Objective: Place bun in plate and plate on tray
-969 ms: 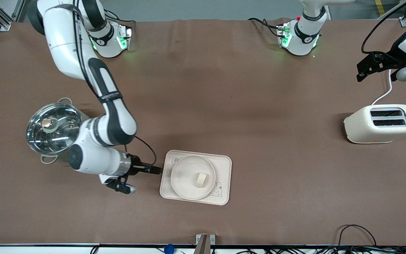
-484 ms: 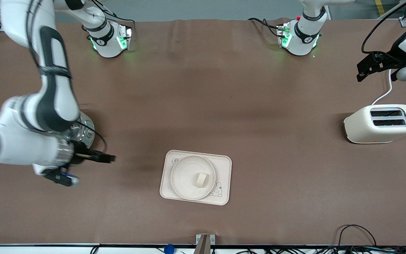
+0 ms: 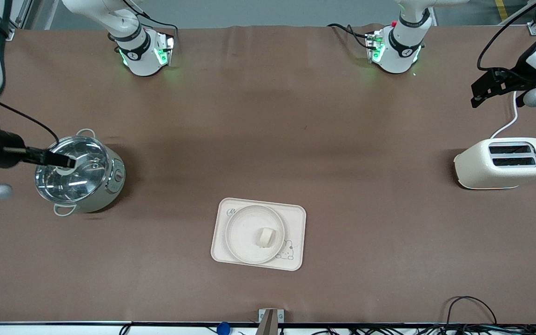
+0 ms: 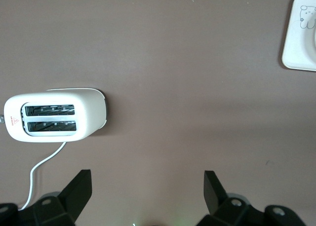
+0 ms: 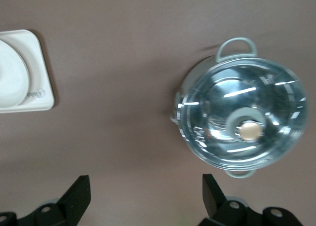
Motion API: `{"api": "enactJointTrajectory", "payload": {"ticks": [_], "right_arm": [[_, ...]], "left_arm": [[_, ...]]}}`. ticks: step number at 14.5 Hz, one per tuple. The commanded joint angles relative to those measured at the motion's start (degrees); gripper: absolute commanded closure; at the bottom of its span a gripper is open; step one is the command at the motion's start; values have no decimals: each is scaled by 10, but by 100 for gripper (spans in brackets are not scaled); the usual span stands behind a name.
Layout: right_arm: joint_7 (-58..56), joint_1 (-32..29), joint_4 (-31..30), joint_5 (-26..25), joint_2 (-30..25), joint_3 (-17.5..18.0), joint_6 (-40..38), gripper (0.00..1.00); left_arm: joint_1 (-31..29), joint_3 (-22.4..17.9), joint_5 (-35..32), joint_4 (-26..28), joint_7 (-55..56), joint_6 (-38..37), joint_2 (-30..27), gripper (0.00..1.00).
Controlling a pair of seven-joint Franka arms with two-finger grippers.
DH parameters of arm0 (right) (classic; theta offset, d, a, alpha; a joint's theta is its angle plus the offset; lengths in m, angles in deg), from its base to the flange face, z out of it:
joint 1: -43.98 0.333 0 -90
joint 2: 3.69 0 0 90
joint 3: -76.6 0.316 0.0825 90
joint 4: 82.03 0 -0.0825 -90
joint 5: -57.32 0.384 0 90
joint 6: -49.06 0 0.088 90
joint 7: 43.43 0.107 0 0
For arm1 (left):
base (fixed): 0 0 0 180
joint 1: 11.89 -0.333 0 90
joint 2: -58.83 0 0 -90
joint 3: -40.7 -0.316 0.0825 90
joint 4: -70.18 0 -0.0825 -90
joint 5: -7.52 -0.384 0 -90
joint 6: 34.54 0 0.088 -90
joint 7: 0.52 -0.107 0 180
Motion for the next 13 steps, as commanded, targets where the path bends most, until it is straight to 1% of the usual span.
{"api": "enactJointTrajectory", "payload": {"ticks": [1,3,4,6,7,10,12,13], "right_arm": [[-42,-44,-44,-40,-62,46,7,0],[-70,-121,-44,-57,-84,117,-18,0],[-72,-151,-47,-62,-93,143,-23,0],[-71,-161,-57,-95,-123,163,-39,0],[-70,-163,-57,-100,-130,172,-53,0],[-66,-163,-57,-129,-139,196,-51,0],[-56,-163,-68,-129,-141,208,-44,0],[-53,-163,-82,-129,-152,210,-25,0]], "left_arm": [[3,-4,7,-2,-11,-1,-4,0],[3,-4,8,-2,-11,-1,-4,0],[3,-4,8,-2,-11,-1,-4,0],[3,-3,8,-2,-11,-1,-4,0],[3,-3,7,-2,-11,-1,-4,0],[3,-3,8,-2,-11,-1,-4,0],[3,-2,7,-2,-11,-1,-4,0],[3,-2,7,-2,-11,-1,-4,0]]}}
